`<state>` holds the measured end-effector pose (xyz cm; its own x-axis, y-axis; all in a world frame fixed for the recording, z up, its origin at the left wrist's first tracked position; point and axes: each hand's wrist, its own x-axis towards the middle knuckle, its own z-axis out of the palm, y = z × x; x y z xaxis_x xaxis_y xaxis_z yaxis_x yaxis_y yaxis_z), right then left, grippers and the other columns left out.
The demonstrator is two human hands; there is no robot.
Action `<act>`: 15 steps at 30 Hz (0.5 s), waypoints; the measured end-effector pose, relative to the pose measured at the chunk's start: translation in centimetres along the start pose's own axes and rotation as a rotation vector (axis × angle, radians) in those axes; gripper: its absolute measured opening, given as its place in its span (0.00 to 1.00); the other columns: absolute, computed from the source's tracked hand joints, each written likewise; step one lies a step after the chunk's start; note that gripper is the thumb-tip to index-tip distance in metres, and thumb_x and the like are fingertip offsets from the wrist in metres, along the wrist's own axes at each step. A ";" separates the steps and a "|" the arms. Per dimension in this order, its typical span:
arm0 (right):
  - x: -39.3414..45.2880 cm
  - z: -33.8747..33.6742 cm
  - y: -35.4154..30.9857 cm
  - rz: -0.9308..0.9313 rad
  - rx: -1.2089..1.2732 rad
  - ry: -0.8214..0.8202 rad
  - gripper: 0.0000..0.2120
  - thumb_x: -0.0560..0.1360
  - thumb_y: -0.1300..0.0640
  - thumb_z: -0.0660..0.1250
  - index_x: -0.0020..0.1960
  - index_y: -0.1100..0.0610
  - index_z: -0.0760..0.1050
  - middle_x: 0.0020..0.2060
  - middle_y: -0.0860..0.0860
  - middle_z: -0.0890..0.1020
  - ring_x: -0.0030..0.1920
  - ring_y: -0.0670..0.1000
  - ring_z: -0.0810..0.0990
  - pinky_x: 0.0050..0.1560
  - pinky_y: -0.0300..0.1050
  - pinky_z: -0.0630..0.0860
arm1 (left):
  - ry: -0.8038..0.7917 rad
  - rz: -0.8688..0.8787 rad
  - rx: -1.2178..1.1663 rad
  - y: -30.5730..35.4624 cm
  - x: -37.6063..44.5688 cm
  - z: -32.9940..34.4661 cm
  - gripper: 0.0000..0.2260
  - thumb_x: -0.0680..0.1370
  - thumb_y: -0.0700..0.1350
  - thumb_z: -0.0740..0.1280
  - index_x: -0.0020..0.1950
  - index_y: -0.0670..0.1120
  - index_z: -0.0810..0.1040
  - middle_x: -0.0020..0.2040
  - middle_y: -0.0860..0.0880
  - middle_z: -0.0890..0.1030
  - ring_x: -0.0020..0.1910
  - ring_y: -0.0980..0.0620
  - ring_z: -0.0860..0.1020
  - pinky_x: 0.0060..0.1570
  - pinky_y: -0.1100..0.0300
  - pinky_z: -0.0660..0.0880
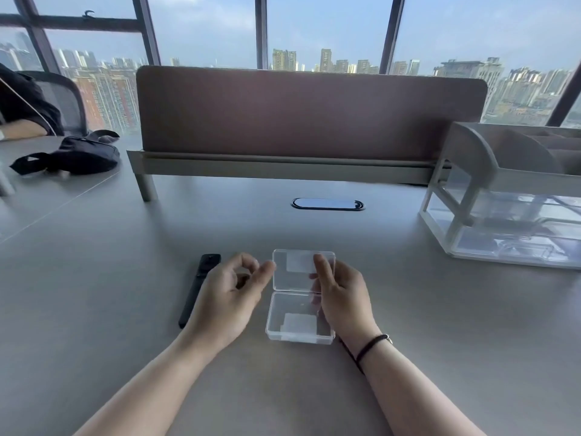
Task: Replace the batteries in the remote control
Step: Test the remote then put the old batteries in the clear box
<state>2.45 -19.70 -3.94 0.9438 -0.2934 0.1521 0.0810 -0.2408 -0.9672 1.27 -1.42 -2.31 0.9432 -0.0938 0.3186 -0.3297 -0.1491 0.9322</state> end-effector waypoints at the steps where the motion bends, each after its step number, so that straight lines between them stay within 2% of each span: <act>1: -0.2 0.3 0.0 -0.006 -0.014 -0.020 0.19 0.80 0.47 0.63 0.35 0.55 0.78 0.24 0.46 0.79 0.27 0.47 0.78 0.33 0.46 0.77 | -0.030 0.111 0.143 0.4 -0.3 0.5 0.19 0.72 0.63 0.70 0.35 0.49 0.72 0.23 0.53 0.67 0.23 0.54 0.63 0.23 0.57 0.61; 3: -0.6 0.7 0.0 -0.019 -0.039 -0.070 0.19 0.80 0.47 0.63 0.35 0.56 0.77 0.28 0.46 0.82 0.29 0.45 0.79 0.35 0.43 0.77 | -0.118 0.294 0.398 0.9 -1.1 1.8 0.17 0.77 0.55 0.69 0.33 0.50 0.69 0.22 0.53 0.68 0.22 0.56 0.65 0.23 0.58 0.64; 5: -1.0 0.8 -0.1 -0.028 -0.034 -0.125 0.20 0.81 0.47 0.62 0.34 0.56 0.76 0.29 0.50 0.82 0.29 0.44 0.76 0.32 0.39 0.72 | -0.173 0.398 0.571 0.8 -1.4 2.6 0.18 0.78 0.53 0.66 0.32 0.52 0.64 0.22 0.54 0.65 0.21 0.52 0.65 0.23 0.59 0.63; 6: -1.0 0.7 -0.1 -0.034 -0.025 -0.141 0.21 0.81 0.47 0.62 0.34 0.57 0.76 0.30 0.55 0.82 0.29 0.45 0.76 0.32 0.40 0.71 | -0.178 0.418 0.624 0.6 -1.3 2.8 0.19 0.79 0.54 0.65 0.31 0.53 0.62 0.22 0.54 0.63 0.21 0.50 0.65 0.23 0.58 0.62; 8: -0.9 0.6 -0.2 -0.049 -0.048 -0.141 0.21 0.81 0.47 0.62 0.34 0.58 0.76 0.29 0.56 0.82 0.29 0.45 0.75 0.32 0.42 0.71 | -0.189 0.403 0.647 0.1 -1.0 2.6 0.20 0.79 0.55 0.65 0.31 0.54 0.61 0.22 0.55 0.63 0.21 0.51 0.64 0.23 0.58 0.62; 10: -0.9 0.7 -0.3 -0.056 -0.098 -0.134 0.20 0.81 0.47 0.61 0.33 0.54 0.75 0.25 0.49 0.79 0.26 0.41 0.73 0.29 0.37 0.69 | -0.224 0.371 0.640 -0.4 -0.8 2.1 0.20 0.77 0.54 0.69 0.31 0.57 0.62 0.21 0.55 0.64 0.22 0.53 0.65 0.24 0.64 0.58; 12: -1.0 0.8 -0.4 -0.068 -0.127 -0.140 0.20 0.81 0.47 0.61 0.32 0.52 0.74 0.24 0.46 0.77 0.24 0.40 0.72 0.28 0.34 0.68 | -0.254 0.363 0.686 -0.7 -0.8 1.9 0.22 0.76 0.55 0.70 0.29 0.58 0.61 0.21 0.57 0.65 0.28 0.54 0.70 0.25 0.69 0.56; 13: -1.0 0.8 -0.4 -0.075 -0.134 -0.144 0.20 0.81 0.47 0.61 0.32 0.52 0.74 0.25 0.46 0.77 0.24 0.39 0.73 0.28 0.34 0.68 | -0.260 0.368 0.707 -0.8 -0.8 1.9 0.22 0.76 0.56 0.70 0.30 0.57 0.60 0.22 0.58 0.65 0.30 0.54 0.70 0.25 0.69 0.56; 15: -1.1 0.8 -0.5 -0.072 -0.126 -0.150 0.20 0.81 0.47 0.61 0.33 0.53 0.75 0.25 0.46 0.78 0.25 0.40 0.73 0.28 0.34 0.68 | -0.264 0.368 0.705 -0.9 -0.8 1.8 0.18 0.75 0.59 0.70 0.33 0.56 0.63 0.23 0.59 0.67 0.25 0.58 0.69 0.26 0.66 0.60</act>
<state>1.61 -18.50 -3.80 0.9749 -0.1325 0.1791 0.1185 -0.3723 -0.9205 0.72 -3.01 -3.72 0.7593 -0.4710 0.4490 -0.6450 -0.6365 0.4229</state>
